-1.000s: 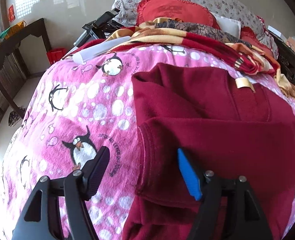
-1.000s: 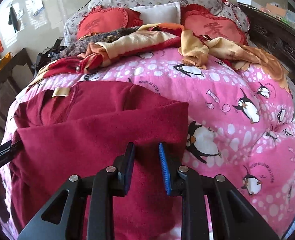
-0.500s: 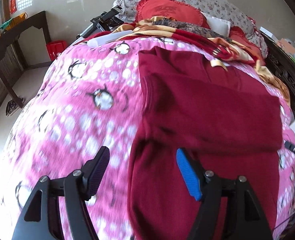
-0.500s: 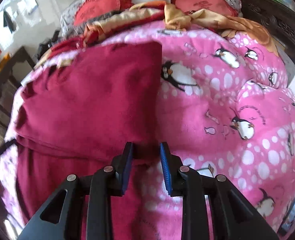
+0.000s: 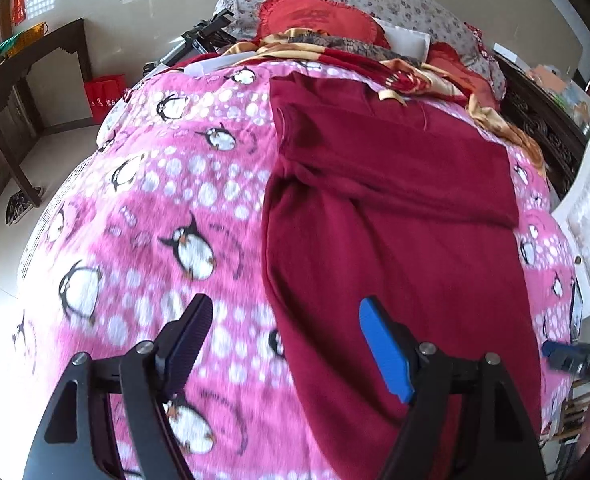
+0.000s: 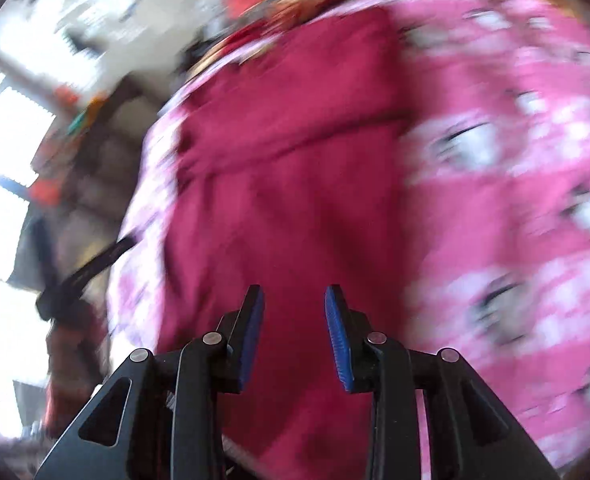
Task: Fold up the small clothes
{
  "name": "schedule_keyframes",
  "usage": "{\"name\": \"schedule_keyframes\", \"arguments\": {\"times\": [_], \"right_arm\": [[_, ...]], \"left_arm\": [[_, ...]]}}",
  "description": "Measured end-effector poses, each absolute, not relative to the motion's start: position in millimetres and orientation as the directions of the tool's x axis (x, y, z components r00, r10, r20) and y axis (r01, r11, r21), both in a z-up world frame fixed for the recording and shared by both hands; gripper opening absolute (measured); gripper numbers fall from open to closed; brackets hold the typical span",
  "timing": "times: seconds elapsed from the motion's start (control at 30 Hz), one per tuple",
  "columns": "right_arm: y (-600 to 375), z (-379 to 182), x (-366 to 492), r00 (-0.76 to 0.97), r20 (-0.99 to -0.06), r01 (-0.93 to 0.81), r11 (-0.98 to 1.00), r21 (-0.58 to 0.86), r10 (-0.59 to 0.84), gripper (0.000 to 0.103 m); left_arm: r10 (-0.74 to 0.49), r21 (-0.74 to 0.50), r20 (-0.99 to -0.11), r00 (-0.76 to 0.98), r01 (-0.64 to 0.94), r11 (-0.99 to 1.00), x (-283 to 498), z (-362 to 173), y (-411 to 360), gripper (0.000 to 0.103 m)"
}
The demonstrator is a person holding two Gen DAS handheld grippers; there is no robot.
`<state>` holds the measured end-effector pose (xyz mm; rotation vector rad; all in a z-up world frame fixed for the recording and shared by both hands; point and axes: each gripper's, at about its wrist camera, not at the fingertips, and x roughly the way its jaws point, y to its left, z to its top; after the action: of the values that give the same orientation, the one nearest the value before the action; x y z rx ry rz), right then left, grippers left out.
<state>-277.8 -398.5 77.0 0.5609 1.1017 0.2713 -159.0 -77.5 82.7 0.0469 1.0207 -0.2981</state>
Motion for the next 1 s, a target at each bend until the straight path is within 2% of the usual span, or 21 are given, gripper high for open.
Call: {"name": "schedule_keyframes", "arguments": {"times": [0.13,0.33,0.5,0.57,0.67,0.77,0.87,1.0], "right_arm": [[-323,70,-269,0.378,-0.719,-0.11,0.799,0.591,0.583,0.012],[-234,31,-258,0.224,-0.729,-0.184,0.763,0.62,0.647,0.013],[-164,43,-282,0.107,-0.673,-0.368,0.658,0.657,0.732,0.013],[-168,56,-292,0.156,-0.697,-0.408,0.688,0.599,0.7,0.013],[-222,75,-303,0.307,-0.71,-0.335,0.771,0.542,0.633,0.013],[-306,82,-318,0.437,-0.758,-0.136,0.869,0.476,0.484,0.014],[-367,76,-336,0.476,-0.819,0.051,0.921,0.387,0.319,0.017],[-423,63,-359,0.463,-0.87,0.221,0.928,0.3,0.171,0.017]], "left_arm": [[-0.224,-0.107,-0.84,0.494,0.255,0.961,-173,91,-64,0.08],[-0.224,-0.124,-0.839,0.496,0.227,0.966,-189,100,-34,0.081],[-0.259,-0.189,-0.859,0.441,0.198,0.962,-195,87,-22,0.082],[-0.266,-0.197,-0.869,0.418,0.202,0.959,-200,80,-23,0.082],[-0.269,-0.189,-0.883,0.384,0.232,0.954,-212,65,-28,0.082],[-0.278,-0.194,-0.896,0.346,0.257,0.947,-223,50,-35,0.082],[-0.271,-0.189,-0.907,0.323,0.264,0.946,-230,38,-40,0.082],[-0.25,-0.172,-0.92,0.301,0.264,0.949,-235,27,-43,0.082]]}}
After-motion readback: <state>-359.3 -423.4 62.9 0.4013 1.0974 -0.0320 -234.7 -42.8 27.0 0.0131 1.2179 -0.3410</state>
